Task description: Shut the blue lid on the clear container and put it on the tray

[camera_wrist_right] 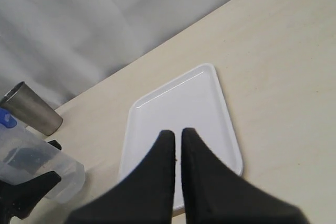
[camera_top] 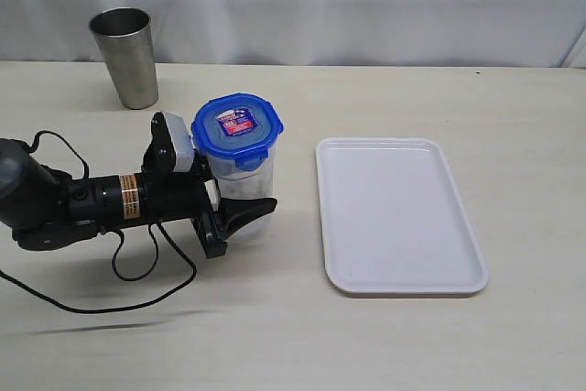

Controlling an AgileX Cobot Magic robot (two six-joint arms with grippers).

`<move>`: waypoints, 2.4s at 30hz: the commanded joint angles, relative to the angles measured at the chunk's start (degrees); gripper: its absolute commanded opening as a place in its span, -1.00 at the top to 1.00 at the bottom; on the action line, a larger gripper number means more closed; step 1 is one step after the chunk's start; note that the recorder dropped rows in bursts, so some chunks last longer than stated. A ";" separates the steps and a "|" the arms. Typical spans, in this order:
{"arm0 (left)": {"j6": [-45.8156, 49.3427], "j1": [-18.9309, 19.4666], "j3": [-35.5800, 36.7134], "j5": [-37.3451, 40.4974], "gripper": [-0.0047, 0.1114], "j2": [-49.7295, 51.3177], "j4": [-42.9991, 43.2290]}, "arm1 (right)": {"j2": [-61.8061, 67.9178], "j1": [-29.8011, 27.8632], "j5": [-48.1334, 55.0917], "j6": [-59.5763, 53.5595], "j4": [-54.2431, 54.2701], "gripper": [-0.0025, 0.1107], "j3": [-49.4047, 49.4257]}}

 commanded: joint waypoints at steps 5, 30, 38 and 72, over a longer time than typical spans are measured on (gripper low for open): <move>0.07 -0.17 -0.11 -1.87 0.92 -0.56 -0.56 | -0.23 -0.04 0.14 -18.93 -0.75 0.88 0.19; 0.07 -0.17 -0.11 -1.87 0.92 -0.56 -0.56 | -0.23 -0.04 0.14 -33.31 -0.75 0.88 0.19; 0.07 -0.17 -0.11 -1.87 0.92 -0.56 -0.56 | -0.23 -0.04 0.14 -35.26 -0.75 0.88 0.19; -3.95 -21.35 -18.98 62.62 0.92 -16.91 -8.35 | -0.23 -0.04 0.14 -35.23 -0.75 0.88 0.19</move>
